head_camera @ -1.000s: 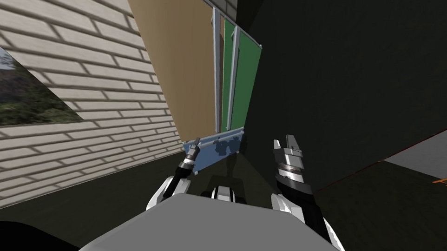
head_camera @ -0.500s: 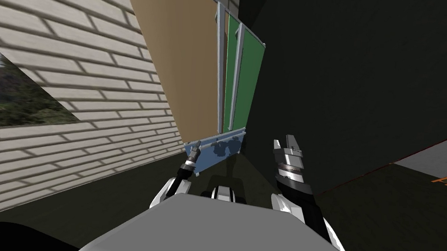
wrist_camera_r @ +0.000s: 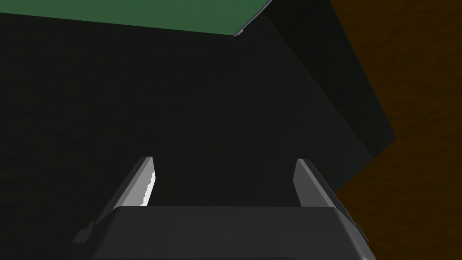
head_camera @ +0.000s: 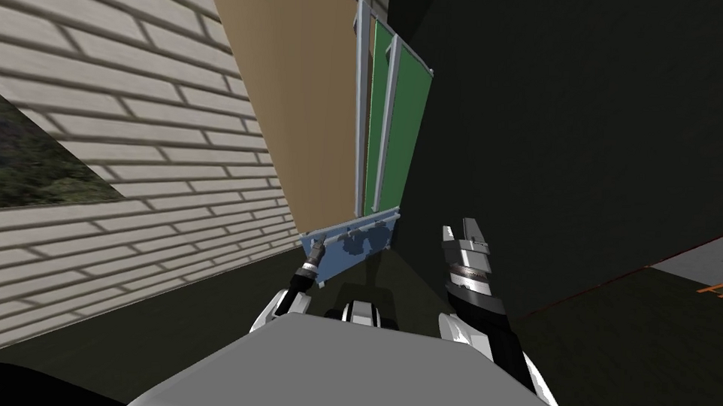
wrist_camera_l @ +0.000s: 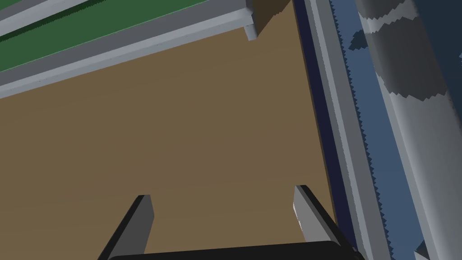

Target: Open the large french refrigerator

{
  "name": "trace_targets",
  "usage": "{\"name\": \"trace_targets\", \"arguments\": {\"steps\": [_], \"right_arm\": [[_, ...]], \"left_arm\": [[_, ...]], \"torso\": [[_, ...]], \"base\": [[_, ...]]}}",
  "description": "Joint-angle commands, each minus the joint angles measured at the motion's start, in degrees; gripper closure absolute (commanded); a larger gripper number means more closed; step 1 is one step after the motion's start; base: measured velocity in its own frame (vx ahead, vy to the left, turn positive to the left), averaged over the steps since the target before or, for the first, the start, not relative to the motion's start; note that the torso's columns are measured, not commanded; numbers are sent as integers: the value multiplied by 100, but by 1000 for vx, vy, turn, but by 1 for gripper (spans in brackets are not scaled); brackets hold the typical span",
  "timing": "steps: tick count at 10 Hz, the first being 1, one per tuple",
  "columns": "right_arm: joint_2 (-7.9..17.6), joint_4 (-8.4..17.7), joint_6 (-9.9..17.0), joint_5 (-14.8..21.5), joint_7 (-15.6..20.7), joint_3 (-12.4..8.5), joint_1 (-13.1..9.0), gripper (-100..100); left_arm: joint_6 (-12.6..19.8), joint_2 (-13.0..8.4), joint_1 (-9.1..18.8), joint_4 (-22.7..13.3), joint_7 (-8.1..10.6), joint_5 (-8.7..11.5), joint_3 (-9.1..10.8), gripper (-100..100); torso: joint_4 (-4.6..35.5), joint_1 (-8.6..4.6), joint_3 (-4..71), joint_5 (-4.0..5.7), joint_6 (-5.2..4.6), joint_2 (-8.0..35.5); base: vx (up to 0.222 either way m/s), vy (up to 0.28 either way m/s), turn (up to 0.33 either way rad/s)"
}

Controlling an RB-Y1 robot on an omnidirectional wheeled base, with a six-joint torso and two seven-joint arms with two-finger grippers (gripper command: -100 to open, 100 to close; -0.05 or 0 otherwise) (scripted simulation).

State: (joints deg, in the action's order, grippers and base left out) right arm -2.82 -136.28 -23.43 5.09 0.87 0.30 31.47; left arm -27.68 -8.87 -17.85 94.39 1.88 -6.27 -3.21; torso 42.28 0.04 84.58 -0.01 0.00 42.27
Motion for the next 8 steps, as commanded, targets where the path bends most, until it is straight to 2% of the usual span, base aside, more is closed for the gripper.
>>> {"name": "trace_targets", "arguments": {"steps": [1, 4, 5, 7, 8], "right_arm": [[0, 0, 0, 0, 0, 0, 0, 0], [0, 0, 0, 0, 0, 0, 0, 0], [0, 0, 0, 0, 0, 0, 0, 0], [0, 0, 0, 0, 0, 0, 0, 0], [0, 0, 0, 0, 0, 0, 0, 0]], "left_arm": [[1, 40, 48, -319, -47, -12, -9, -100], [-46, 122, 209, -955, -117, -24, 0, -100], [-46, 122, 209, -991, -117, -24, 0, -100], [-75, 180, 313, -1371, -163, -31, 6, -100], [-75, 180, 313, -1425, -163, -31, 6, -100]], "torso": [[-1, 2, 2, 0, 0, -4], [2, -1, -4, 1, 0, 6], [2, 4, -4, -1, 0, 6], [0, -14, 0, 4, -1, -1], [-2, -3, 4, 1, 0, -7]], "base": [[39, 89, -8], [26, 103, -19], [15, 92, -11], [36, 85, -15], [30, 74, -12]]}}
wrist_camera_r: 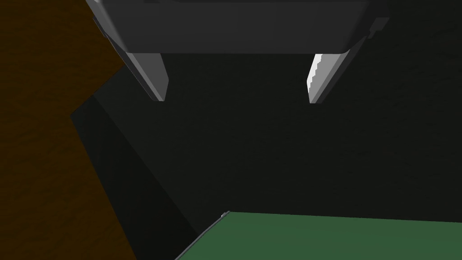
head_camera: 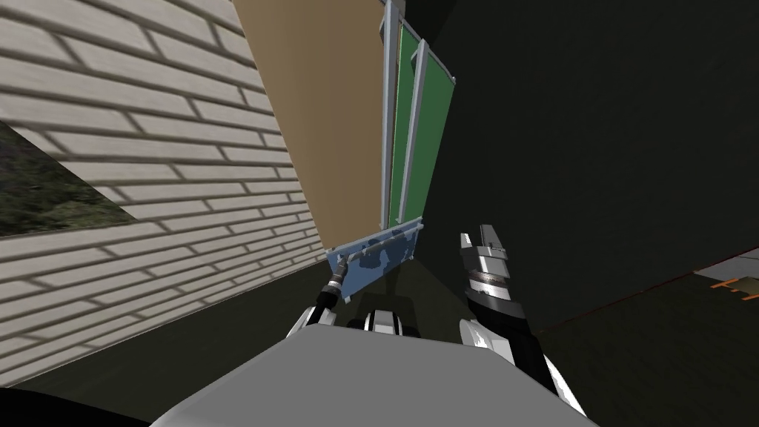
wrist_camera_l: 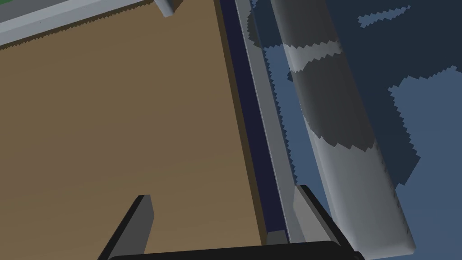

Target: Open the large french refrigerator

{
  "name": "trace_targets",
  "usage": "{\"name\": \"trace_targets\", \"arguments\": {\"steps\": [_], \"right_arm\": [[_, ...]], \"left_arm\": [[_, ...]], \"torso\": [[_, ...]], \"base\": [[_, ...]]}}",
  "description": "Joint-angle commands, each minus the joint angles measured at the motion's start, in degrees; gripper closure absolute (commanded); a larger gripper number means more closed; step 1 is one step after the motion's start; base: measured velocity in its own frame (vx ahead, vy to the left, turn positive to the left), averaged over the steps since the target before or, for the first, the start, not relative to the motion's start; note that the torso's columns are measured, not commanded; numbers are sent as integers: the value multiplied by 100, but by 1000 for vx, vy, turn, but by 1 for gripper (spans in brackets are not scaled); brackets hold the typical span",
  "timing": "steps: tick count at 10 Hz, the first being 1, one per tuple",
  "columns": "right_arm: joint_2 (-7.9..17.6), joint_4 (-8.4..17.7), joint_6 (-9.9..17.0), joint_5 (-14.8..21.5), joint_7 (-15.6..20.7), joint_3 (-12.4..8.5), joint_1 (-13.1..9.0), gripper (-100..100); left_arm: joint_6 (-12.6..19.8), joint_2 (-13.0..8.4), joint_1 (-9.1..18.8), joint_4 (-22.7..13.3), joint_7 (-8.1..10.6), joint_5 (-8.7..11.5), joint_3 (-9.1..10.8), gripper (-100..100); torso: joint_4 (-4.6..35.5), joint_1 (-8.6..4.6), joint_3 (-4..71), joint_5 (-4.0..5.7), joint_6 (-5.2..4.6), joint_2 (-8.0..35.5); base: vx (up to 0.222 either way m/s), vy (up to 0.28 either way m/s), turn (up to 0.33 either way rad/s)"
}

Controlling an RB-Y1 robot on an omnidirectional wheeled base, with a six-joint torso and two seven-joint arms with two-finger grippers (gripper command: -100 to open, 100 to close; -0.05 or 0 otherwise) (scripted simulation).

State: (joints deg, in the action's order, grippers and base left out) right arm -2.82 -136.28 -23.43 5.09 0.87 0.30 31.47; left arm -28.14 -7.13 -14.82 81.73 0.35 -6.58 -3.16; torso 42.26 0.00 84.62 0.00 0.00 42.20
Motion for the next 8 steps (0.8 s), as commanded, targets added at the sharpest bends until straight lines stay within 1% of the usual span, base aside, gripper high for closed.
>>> {"name": "trace_targets", "arguments": {"steps": [1, 3, 4, 6, 8], "right_arm": [[0, 0, 0, 0, 0, 0, 0, 0], [0, 0, 0, 0, 0, 0, 0, 0], [0, 0, 0, 0, 0, 0, 0, 0], [0, 0, 0, 0, 0, 0, 0, 0], [0, 0, 0, 0, 0, 0, 0, 0]], "left_arm": [[-42, 29, 61, -369, -32, -2, 5, -100], [-69, 58, 157, -708, -74, -9, 10, -100], [-69, 58, 157, -770, -74, -9, 10, -100], [-94, 71, 245, -1137, -112, -15, 15, -100], [-115, 82, 321, -1456, -146, -20, 20, -100]], "torso": [[1, -5, -3, 0, 1, 8], [3, 2, -6, -1, 0, 10], [2, 9, -4, -3, 0, 6], [4, -7, -8, 1, 0, 14], [1, 4, -3, -1, 1, 5]], "base": [[17, 63, -11], [34, 92, -22], [23, 82, -6], [10, 70, -16], [32, 90, -15]]}}
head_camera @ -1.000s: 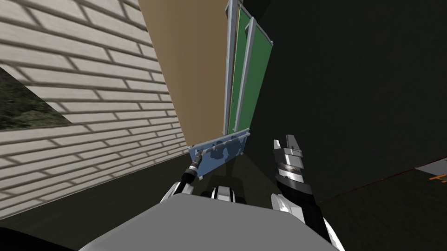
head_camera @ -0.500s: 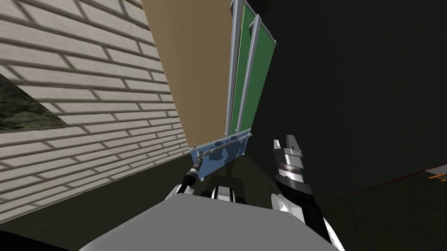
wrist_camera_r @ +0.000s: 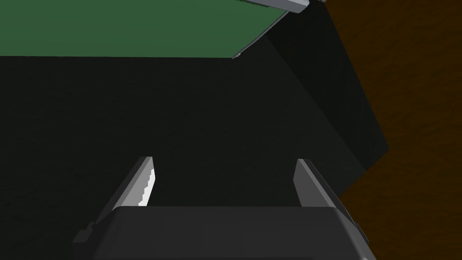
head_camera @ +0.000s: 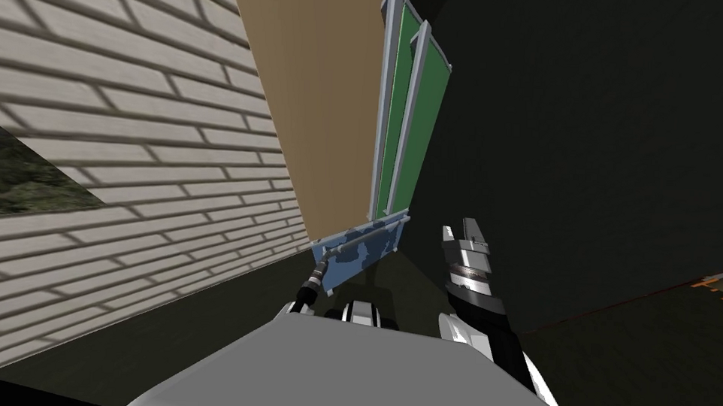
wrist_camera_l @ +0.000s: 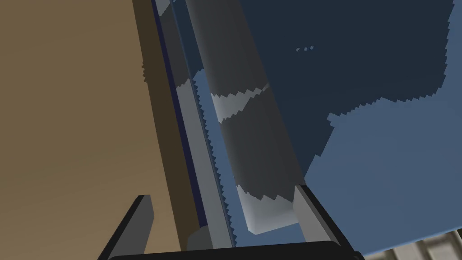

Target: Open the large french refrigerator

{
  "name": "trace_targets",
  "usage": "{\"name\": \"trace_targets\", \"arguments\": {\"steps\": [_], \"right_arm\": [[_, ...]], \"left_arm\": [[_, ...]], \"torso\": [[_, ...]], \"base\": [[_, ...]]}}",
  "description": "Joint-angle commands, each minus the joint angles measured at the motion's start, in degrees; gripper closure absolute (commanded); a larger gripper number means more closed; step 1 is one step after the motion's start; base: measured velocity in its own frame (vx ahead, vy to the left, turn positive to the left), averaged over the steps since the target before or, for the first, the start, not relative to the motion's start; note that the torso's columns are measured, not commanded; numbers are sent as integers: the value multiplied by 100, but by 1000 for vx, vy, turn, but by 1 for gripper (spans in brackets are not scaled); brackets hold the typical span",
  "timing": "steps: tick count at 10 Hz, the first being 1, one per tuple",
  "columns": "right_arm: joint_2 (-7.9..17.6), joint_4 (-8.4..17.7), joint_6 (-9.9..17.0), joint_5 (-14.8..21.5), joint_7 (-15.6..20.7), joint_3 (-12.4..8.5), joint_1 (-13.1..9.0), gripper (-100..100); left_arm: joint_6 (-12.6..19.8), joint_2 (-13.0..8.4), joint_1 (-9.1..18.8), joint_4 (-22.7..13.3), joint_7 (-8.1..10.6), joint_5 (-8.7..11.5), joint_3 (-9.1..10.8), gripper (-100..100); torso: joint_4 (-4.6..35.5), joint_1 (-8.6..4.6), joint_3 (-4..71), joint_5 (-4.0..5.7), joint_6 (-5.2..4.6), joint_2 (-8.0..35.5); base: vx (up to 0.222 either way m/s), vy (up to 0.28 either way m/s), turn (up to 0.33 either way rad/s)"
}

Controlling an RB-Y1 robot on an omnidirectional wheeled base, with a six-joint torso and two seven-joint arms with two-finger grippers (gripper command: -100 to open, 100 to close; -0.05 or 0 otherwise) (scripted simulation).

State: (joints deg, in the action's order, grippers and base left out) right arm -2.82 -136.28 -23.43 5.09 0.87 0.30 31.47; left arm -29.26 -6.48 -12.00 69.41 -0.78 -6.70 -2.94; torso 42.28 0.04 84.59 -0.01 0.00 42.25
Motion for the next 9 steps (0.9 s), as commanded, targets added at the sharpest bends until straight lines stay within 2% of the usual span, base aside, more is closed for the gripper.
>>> {"name": "trace_targets", "arguments": {"steps": [1, 4, 6, 7, 9], "right_arm": [[0, 0, 0, 0, 0, 0, 0, 0], [0, 0, 0, 0, 0, 0, 0, 0], [-1, 0, 0, 0, 0, 1, 0, 0], [-1, 0, 0, 0, 0, 1, 0, 0], [-2, 0, 0, 0, 0, 2, -1, 0]], "left_arm": [[-12, 24, 72, -361, -46, -11, -1, -100], [-36, 66, 155, -705, -82, -16, 4, -100], [-50, 69, 154, -674, -88, -16, 8, -100], [-50, 68, 154, -673, -88, -16, 8, 100], [1, 88, 126, -587, -89, -32, -22, 100]], "torso": [[-1, 0, 1, -1, 0, 0], [1, -11, -3, 3, 0, 5], [3, -15, -6, 3, 0, 10], [2, -17, -5, 4, -1, 8], [-11, -17, -5, -7, -7, 4]], "base": [[29, 84, -13], [25, 67, -11], [4, 19, -2], [0, 0, 0], [-103, -77, 23]]}}
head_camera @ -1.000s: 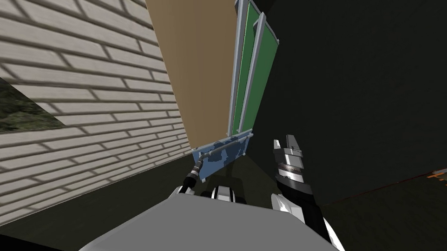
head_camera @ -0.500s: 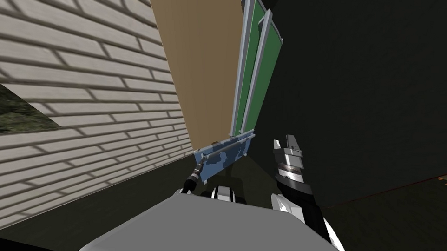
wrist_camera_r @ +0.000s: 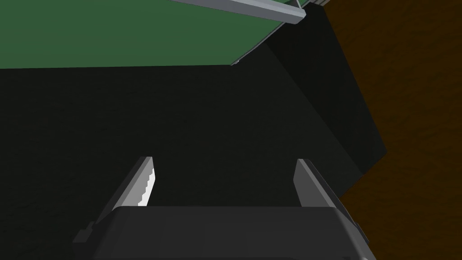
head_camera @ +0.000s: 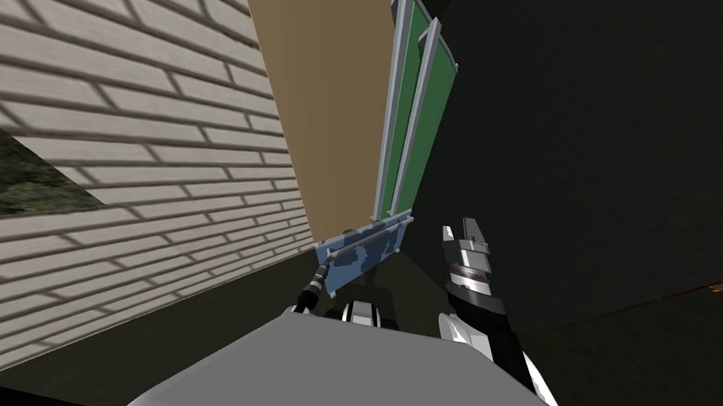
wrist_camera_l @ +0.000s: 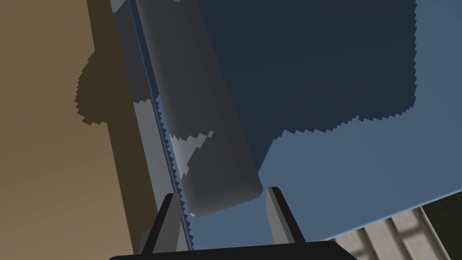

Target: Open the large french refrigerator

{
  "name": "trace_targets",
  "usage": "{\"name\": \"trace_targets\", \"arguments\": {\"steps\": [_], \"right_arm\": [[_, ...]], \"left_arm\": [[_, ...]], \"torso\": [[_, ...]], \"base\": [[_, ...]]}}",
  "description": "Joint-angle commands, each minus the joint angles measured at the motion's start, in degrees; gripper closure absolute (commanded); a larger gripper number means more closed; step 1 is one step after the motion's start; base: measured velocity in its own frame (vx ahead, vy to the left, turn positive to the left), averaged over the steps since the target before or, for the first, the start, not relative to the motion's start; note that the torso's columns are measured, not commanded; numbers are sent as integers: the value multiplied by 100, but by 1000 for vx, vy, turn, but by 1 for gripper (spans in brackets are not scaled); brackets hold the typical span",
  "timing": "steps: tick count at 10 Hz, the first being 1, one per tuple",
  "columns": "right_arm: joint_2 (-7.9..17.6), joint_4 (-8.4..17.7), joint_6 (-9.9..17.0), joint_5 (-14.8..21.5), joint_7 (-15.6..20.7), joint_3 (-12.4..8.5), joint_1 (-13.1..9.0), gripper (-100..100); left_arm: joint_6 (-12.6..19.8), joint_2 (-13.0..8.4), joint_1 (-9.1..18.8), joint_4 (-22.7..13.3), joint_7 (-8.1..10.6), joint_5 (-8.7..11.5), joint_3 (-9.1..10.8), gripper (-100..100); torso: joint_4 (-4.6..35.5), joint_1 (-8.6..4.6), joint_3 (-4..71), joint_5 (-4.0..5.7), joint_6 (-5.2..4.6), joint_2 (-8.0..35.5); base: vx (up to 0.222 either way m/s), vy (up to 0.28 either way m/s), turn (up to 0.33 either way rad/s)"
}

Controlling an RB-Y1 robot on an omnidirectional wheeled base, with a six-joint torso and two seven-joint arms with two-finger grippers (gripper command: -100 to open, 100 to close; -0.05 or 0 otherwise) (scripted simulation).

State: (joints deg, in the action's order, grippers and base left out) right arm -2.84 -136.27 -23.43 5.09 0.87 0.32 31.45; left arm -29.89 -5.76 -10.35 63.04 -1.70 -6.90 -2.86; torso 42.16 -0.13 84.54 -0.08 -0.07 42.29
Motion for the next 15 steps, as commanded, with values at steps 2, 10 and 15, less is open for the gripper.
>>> {"name": "trace_targets", "arguments": {"steps": [2, 10, 15], "right_arm": [[0, 0, 0, 0, 0, 0, -1, 0], [0, 0, 0, 0, 0, 0, 0, 0], [0, 0, 0, 0, 0, 0, 0, 0]], "left_arm": [[123, 36, -73, 126, 0, -27, -57, 100], [172, 117, -247, 305, -43, -89, -154, 100], [156, 170, -377, 401, -78, -132, -219, 100]], "torso": [[5, 11, -3, 1, 3, 5], [8, 35, 17, 4, 9, -29], [7, 36, 24, 3, 2, -42]], "base": [[-160, -98, 10], [-123, -91, 15], [-141, -104, 19]]}}
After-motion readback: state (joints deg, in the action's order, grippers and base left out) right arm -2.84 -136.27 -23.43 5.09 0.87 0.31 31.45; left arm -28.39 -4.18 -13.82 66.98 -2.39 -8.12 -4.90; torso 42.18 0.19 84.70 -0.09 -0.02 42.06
